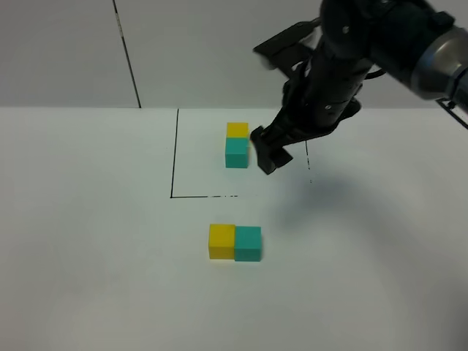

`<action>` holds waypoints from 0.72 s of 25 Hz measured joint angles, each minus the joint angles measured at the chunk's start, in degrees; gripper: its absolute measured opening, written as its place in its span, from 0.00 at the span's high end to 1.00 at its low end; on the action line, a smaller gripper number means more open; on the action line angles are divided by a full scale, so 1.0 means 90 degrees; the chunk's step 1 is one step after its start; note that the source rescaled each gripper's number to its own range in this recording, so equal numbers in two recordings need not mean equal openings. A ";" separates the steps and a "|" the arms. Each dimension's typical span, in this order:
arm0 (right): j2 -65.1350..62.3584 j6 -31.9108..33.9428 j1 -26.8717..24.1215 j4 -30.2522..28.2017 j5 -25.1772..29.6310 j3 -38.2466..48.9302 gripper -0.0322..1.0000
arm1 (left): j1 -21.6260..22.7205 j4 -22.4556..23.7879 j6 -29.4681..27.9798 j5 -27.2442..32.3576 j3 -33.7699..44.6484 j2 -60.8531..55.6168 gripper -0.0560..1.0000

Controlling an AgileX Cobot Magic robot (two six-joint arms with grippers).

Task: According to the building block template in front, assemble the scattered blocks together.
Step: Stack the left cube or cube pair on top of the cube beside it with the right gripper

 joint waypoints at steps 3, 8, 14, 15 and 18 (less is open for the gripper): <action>-0.0129 0.0461 -0.0263 0.0103 0.0000 0.0247 0.00 | 0.0000 0.0000 0.0000 0.0000 0.0000 0.0000 0.29; -0.0426 0.1002 -0.0477 0.0187 -0.0284 0.1055 0.00 | 0.0000 0.0000 0.0000 0.0000 0.0000 0.0000 0.29; -0.1059 0.1374 -0.0525 0.0171 -0.1646 0.2257 0.00 | 0.0000 0.0000 0.0000 0.0000 0.0000 0.0000 0.29; -0.1183 0.1394 -0.0525 0.0171 -0.1846 0.2440 0.00 | 0.0000 0.0000 0.0000 0.0000 0.0000 0.0000 0.29; -0.1412 0.1360 -0.0512 0.0171 -0.2136 0.2784 0.00 | 0.0000 0.0000 0.0000 0.0000 0.0000 0.0000 0.29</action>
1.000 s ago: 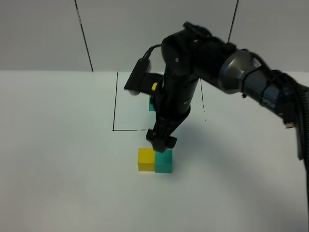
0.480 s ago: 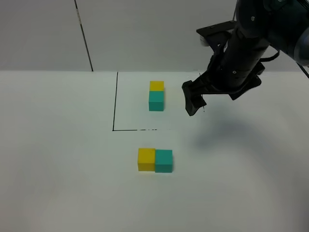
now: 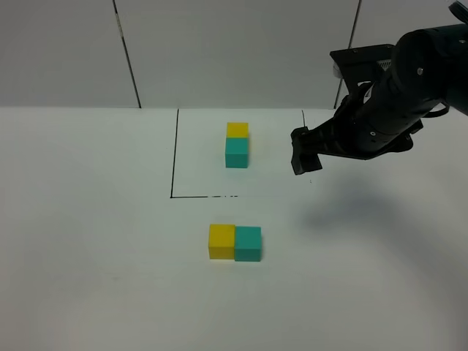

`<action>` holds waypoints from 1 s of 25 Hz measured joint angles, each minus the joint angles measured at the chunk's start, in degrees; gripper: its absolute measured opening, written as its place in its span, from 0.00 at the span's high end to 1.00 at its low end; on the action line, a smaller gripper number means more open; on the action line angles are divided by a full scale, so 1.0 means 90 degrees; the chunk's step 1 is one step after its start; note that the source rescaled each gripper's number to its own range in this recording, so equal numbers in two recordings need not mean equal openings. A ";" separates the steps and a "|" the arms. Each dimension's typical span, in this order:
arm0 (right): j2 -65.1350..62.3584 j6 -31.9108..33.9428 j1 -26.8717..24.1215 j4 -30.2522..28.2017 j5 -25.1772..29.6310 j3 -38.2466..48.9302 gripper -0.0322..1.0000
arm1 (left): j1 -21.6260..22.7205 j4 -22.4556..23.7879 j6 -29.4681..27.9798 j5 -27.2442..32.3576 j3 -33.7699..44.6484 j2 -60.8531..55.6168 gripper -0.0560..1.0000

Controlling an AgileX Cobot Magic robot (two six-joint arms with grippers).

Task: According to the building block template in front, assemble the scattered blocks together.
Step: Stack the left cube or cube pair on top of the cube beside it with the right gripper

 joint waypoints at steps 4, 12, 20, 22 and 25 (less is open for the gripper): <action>-0.0013 -0.0678 0.0128 -0.0026 0.0007 0.0056 0.00 | 0.0000 0.0000 0.0000 0.0000 0.0000 0.0000 0.29; 0.0100 -0.3453 0.0962 -0.0555 0.0097 -0.0219 0.00 | 0.0000 0.0000 0.0000 0.0000 0.0000 0.0000 0.30; 0.1610 -0.5336 0.1553 -0.0710 0.1475 -0.2058 0.00 | 0.0000 0.0000 0.0000 0.0000 0.0000 0.0000 0.30; 0.2028 -0.5523 0.1652 -0.0687 0.1648 -0.2438 0.00 | 0.0000 0.0000 0.0000 0.0000 0.0000 0.0000 0.30; 0.2509 -0.5624 0.1761 -0.0599 0.1792 -0.2785 0.00 | 0.0000 0.0000 0.0000 0.0000 0.0000 0.0000 0.30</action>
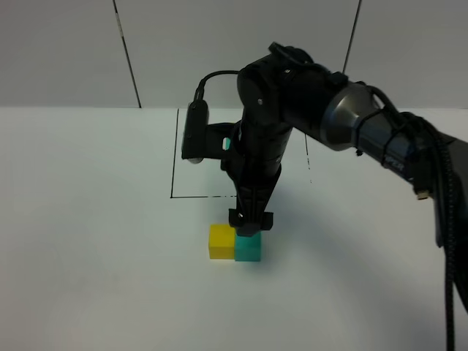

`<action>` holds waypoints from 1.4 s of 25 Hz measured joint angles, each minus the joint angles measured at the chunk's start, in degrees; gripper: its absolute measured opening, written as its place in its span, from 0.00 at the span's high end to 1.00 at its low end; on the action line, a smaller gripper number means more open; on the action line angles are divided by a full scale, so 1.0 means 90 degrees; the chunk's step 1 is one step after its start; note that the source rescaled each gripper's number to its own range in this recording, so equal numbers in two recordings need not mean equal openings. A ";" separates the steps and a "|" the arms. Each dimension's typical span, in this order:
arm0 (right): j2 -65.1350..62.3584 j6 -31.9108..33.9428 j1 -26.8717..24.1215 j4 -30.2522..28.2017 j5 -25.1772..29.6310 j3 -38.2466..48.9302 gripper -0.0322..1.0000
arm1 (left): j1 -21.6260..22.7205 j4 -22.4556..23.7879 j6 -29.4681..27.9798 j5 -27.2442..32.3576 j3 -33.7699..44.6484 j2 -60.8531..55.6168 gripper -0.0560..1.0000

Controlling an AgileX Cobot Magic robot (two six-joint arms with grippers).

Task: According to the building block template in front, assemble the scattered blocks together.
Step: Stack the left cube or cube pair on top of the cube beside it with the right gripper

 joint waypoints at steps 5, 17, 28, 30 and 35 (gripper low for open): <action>0.0542 -0.0147 0.0074 0.0078 0.0065 -0.0075 0.00 | 0.0000 0.0000 0.0000 0.0000 0.0000 0.0000 0.30; 0.1099 -0.0172 0.0094 0.0413 -0.0309 -0.0082 0.00 | 0.0000 0.0000 0.0000 0.0000 0.0000 0.0000 0.30; 0.1292 -0.0172 0.0101 0.0419 -0.0417 -0.0082 0.00 | 0.0000 0.0000 0.0000 0.0000 0.0000 0.0000 0.30; 0.1292 -0.0172 0.0106 0.0419 -0.0429 -0.0082 0.00 | 0.0000 0.0000 0.0000 0.0000 0.0000 0.0000 0.30; 0.1292 -0.0172 0.0106 0.0419 -0.0441 -0.0082 0.00 | 0.0000 0.0000 0.0000 0.0000 0.0000 0.0000 0.30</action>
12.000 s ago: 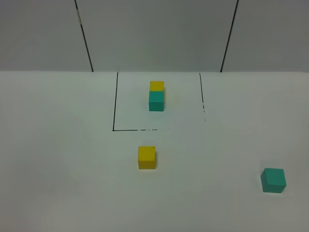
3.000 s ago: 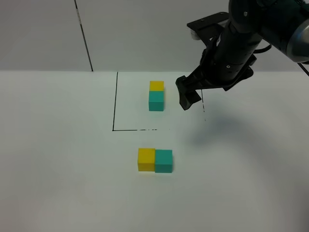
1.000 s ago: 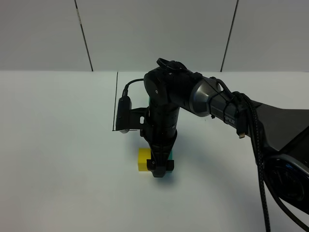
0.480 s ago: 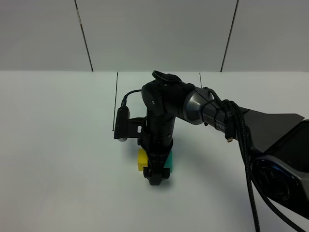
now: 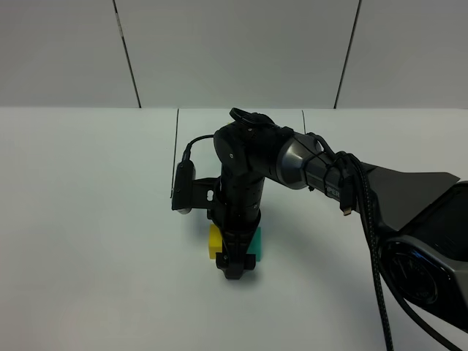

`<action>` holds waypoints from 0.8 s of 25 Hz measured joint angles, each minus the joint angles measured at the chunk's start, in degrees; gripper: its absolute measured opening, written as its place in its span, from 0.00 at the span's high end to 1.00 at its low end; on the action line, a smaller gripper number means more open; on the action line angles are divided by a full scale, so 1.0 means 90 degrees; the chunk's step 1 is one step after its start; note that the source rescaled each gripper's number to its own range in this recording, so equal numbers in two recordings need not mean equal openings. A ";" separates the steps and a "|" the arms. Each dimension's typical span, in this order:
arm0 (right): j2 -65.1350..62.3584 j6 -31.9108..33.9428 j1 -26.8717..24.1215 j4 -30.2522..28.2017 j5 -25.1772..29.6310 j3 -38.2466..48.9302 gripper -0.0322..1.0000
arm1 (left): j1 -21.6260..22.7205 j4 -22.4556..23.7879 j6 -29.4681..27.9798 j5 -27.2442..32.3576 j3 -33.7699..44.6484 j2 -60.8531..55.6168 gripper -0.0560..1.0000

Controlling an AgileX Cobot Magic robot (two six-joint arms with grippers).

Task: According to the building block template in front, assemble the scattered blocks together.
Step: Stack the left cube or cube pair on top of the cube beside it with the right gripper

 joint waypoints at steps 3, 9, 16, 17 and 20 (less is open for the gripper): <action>0.0000 0.0000 0.0000 0.0000 -0.0005 0.0000 0.00 | 0.0000 0.0000 0.0000 0.0000 0.0000 0.0000 0.30; 0.0000 0.0000 0.0000 -0.0027 -0.0005 0.0000 0.34 | 0.0000 0.0000 0.0000 0.0000 0.0000 0.0000 0.30; 0.0000 0.0000 0.0000 -0.0028 -0.0005 0.0000 0.96 | 0.0000 0.0000 0.0000 0.0000 0.0000 0.0000 0.30; 0.0000 0.0000 0.0000 -0.0028 -0.0005 0.0000 0.96 | 0.0000 0.0000 0.0000 0.0000 0.0000 0.0000 0.30; 0.0000 0.0000 0.0000 -0.0028 -0.0005 0.0000 0.96 | 0.0000 0.0000 0.0000 0.0000 0.0000 0.0000 0.30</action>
